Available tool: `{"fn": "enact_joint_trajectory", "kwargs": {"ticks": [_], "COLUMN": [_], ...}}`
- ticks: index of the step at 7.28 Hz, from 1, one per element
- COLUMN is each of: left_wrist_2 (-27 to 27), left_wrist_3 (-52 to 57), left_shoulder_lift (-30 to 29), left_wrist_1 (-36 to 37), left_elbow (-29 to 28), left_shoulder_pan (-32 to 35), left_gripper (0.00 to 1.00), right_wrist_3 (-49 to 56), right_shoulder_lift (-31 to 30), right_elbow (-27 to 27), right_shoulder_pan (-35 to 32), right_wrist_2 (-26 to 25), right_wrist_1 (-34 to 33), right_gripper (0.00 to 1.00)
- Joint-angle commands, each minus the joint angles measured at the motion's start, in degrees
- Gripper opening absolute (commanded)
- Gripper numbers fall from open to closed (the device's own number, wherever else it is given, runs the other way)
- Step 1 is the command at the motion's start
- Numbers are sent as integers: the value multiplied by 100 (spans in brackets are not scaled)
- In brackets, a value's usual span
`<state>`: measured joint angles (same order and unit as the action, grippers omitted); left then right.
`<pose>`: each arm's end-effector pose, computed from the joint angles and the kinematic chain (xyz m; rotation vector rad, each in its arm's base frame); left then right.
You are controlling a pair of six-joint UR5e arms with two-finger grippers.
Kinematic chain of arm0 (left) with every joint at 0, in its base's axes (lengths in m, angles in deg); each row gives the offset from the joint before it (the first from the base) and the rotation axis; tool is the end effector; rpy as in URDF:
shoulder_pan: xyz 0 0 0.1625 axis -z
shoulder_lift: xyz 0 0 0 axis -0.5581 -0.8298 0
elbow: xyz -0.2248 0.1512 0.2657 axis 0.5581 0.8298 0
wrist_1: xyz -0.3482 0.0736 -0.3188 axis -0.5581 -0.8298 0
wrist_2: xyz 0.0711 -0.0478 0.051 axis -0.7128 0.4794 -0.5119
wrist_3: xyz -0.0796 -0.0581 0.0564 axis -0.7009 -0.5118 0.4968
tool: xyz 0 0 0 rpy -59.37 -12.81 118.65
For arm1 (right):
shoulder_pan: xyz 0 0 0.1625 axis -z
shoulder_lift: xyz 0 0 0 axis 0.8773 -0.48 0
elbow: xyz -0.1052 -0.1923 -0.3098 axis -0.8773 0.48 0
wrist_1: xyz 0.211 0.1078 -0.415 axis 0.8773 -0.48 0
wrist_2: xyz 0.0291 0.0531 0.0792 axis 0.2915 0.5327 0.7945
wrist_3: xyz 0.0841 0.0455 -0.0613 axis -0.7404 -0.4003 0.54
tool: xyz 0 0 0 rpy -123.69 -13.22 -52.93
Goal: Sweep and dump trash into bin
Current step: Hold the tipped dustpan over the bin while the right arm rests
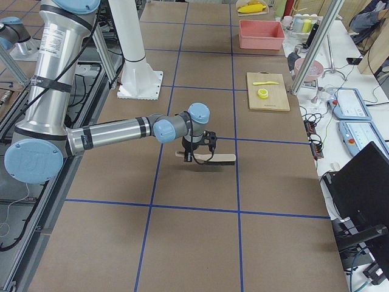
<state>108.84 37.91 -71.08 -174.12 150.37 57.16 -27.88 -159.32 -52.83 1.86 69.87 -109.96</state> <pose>-0.0549 -0.7259 0.5833 0.7050 0.7382 1.2566 -0.1938 -0.4394 0.5122 -0.1498 -0.7723 -0.0911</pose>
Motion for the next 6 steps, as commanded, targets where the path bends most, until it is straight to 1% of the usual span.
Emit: {"fn": "enact_joint_trajectory", "kwargs": {"ticks": [1, 3, 4, 6], "left_wrist_2": [-432, -644, -914, -1424], "left_wrist_3": [-6, -15, -23, -6], "left_shoulder_lift": [-101, -163, -276, -426], "left_wrist_1": [136, 259, 460, 733], "left_elbow": [-4, 22, 31, 49], "left_shoulder_pan": [-186, -301, -397, -556], "left_gripper": [0, 0, 0, 0], "right_wrist_3": [-192, -211, -211, -211], "right_shoulder_lift": [-122, -202, -211, -211], "right_elbow": [43, 34, 69, 402], "right_shoulder_pan": [-4, 4, 13, 13], "right_wrist_2": [164, 156, 112, 138], "right_wrist_1": [17, 43, 165, 770], "right_gripper": [0, 0, 0, 0]}}
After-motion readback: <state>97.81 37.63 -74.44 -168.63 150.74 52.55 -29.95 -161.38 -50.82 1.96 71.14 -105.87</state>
